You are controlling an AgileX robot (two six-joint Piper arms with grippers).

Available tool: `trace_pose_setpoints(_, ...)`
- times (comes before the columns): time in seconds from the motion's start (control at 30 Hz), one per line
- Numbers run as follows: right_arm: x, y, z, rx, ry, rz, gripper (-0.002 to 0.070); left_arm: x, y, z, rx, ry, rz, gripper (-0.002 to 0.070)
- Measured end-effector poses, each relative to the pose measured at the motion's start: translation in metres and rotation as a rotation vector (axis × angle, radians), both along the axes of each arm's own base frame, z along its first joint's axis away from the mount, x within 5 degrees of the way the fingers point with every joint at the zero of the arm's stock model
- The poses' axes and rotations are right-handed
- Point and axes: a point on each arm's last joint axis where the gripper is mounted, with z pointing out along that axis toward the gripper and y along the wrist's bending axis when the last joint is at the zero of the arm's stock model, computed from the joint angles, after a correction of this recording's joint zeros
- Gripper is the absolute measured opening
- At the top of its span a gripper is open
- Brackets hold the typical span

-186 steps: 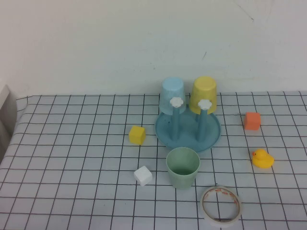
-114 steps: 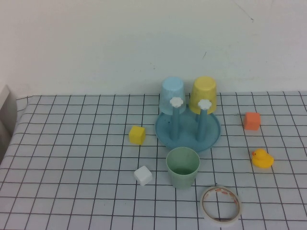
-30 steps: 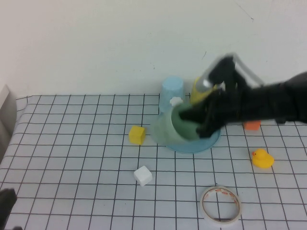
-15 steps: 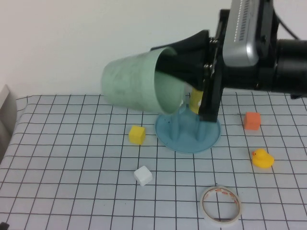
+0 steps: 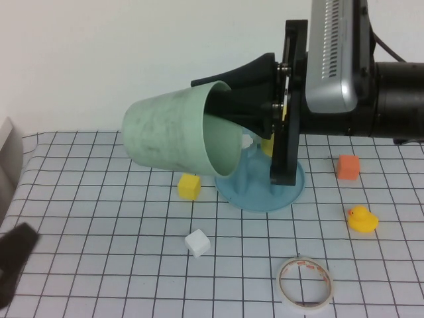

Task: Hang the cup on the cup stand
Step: Adjust the cup with two arms

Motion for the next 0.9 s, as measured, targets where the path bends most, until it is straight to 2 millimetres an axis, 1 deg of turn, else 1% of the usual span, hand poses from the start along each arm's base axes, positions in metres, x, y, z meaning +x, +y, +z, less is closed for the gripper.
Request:
trace_pose_setpoints(0.13,0.000,0.000,0.000,-0.010,-0.047,0.003,0.0026,-0.005,-0.012,0.007,-0.259,0.034,-0.121,-0.0001)
trace_pose_setpoints(0.2,0.000,0.000,0.000,-0.015,-0.069,0.004,0.0026,-0.007,-0.015,0.011,-0.313,0.023,-0.161,0.0006)
trace_pose_setpoints(0.23,0.000,0.000,-0.001,-0.023,-0.080,0.006,0.0026,-0.007,-0.016,0.012,-0.338,0.026,-0.175,0.0020)
trace_pose_setpoints(0.27,0.000,0.000,-0.001,-0.034,-0.089,0.010,0.0026,-0.008,-0.017,0.012,-0.362,0.034,-0.188,0.0050)
trace_pose_setpoints(0.3,-0.001,0.000,-0.003,-0.058,-0.107,0.017,0.0026,-0.009,-0.018,0.013,-0.401,0.052,-0.201,0.0097)
trace_pose_setpoints(0.37,-0.002,0.001,-0.006,-0.086,-0.125,0.029,0.0026,-0.010,-0.021,0.013,-0.470,0.087,-0.228,0.0226)
trace_pose_setpoints(0.43,-0.004,0.003,-0.011,-0.108,-0.141,0.035,0.0026,-0.012,-0.023,0.014,-0.547,0.133,-0.254,0.0403)
trace_pose_setpoints(0.5,-0.008,0.006,-0.018,-0.132,-0.159,0.039,0.0026,-0.013,-0.024,0.014,-0.608,0.170,-0.272,0.0538)
trace_pose_setpoints(0.53,-0.010,0.010,-0.023,-0.148,-0.171,0.042,0.0026,-0.014,-0.025,0.014,-0.629,0.184,-0.278,0.0592)
trace_pose_setpoints(0.57,-0.014,0.014,-0.028,-0.162,-0.179,0.048,0.0026,-0.014,-0.025,0.014,-0.646,0.195,-0.278,0.0628)
trace_pose_setpoints(0.6,-0.019,0.018,-0.033,-0.180,-0.195,0.054,0.0026,-0.014,-0.025,0.014,-0.662,0.205,-0.280,0.0651)
trace_pose_setpoints(0.67,-0.028,0.028,-0.042,-0.203,-0.237,0.063,0.0026,-0.014,-0.025,0.014,-0.683,0.218,-0.280,0.0673)
trace_pose_setpoints(0.77,-0.044,0.043,-0.053,-0.256,-0.349,0.082,0.0026,-0.014,-0.025,0.014,-0.693,0.223,-0.281,0.0681)
trace_pose_setpoints(0.9,-0.067,0.066,-0.059,-0.333,-0.505,0.104,0.0026,-0.014,-0.025,0.014,-0.696,0.225,-0.280,0.0683)
